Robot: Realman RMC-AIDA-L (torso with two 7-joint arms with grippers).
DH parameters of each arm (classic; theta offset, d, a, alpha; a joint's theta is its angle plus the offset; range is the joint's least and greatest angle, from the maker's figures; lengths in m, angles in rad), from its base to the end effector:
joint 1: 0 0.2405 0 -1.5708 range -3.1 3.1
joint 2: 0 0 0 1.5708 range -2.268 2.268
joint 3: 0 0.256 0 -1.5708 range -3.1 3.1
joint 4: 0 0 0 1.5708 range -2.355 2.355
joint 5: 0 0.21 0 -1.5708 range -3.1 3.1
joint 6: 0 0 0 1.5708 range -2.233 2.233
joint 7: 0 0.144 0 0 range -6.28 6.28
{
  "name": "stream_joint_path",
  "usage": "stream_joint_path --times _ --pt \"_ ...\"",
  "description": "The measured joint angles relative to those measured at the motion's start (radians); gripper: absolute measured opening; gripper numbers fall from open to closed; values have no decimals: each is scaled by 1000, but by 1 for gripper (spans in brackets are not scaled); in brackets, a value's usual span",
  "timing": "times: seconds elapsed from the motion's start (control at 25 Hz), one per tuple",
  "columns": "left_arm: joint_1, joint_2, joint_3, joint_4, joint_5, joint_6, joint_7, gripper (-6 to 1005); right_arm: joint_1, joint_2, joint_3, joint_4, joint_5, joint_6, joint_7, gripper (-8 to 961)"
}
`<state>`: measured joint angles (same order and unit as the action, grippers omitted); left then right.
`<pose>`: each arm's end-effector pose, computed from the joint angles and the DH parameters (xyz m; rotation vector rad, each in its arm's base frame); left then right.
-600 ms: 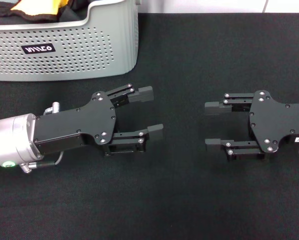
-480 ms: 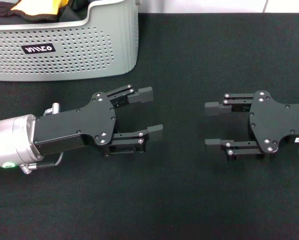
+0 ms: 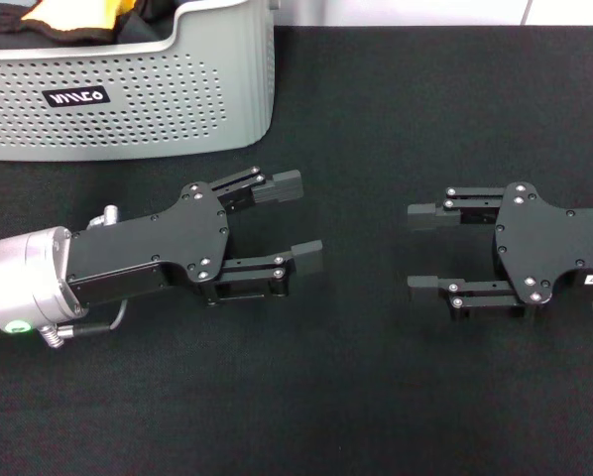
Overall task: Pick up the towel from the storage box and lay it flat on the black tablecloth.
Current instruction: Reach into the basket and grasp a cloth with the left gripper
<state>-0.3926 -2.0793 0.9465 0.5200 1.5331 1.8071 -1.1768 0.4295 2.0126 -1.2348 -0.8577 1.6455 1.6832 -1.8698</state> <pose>-0.2412 0.2693 -0.0094 -2.6933 -0.4537 -1.3027 0.1953 0.3007 0.0043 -2.9413 0.0395 0.9751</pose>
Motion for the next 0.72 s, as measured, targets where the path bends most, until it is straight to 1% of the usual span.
stream_joint_path --times 0.72 --pt "0 -2 4 -1 1 4 -2 879 -15 0 0 2 -3 -1 -7 656"
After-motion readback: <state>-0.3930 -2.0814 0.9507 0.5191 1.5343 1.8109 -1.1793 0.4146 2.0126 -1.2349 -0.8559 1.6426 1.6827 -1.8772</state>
